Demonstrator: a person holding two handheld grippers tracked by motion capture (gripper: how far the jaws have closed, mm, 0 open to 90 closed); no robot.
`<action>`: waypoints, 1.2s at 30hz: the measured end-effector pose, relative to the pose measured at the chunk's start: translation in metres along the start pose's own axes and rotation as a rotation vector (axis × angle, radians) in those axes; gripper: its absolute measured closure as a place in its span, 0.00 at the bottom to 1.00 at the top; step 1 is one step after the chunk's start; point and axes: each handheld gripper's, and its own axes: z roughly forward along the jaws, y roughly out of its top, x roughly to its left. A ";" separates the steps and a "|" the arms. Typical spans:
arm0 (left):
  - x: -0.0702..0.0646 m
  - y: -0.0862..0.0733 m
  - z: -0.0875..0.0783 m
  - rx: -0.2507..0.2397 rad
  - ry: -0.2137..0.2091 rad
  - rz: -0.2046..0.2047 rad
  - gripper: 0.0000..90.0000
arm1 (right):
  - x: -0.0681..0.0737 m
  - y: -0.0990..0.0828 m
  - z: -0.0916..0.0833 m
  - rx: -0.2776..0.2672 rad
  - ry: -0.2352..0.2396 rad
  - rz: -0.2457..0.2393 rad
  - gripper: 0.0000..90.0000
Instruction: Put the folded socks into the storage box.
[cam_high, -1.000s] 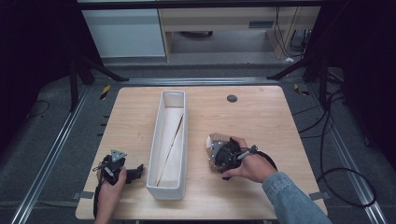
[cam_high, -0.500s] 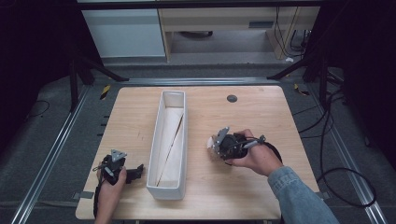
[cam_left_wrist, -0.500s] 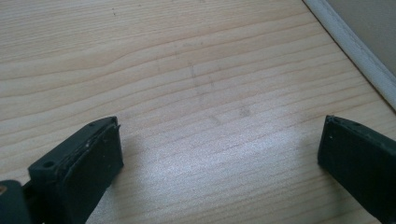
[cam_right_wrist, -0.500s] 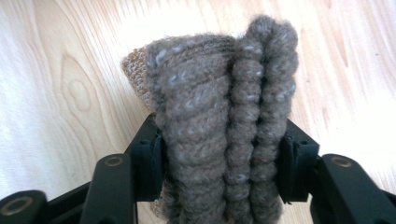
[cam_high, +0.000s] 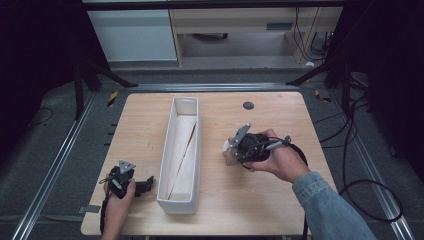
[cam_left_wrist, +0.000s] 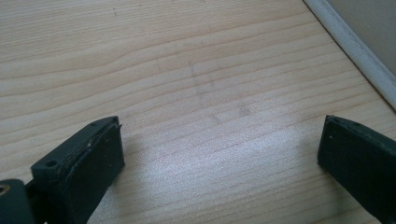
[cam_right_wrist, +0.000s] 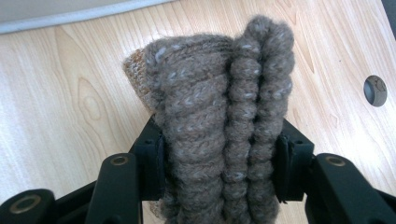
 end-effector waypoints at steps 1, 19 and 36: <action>0.000 0.000 0.000 0.000 0.001 0.000 0.00 | 0.000 0.001 -0.002 -0.002 0.004 0.007 0.53; -0.001 -0.001 -0.001 -0.003 0.000 -0.002 0.00 | -0.005 0.014 -0.039 -0.054 -0.032 0.060 0.54; -0.001 -0.001 -0.001 -0.003 -0.001 0.003 0.00 | 0.005 0.052 -0.057 -0.086 -0.044 0.002 0.54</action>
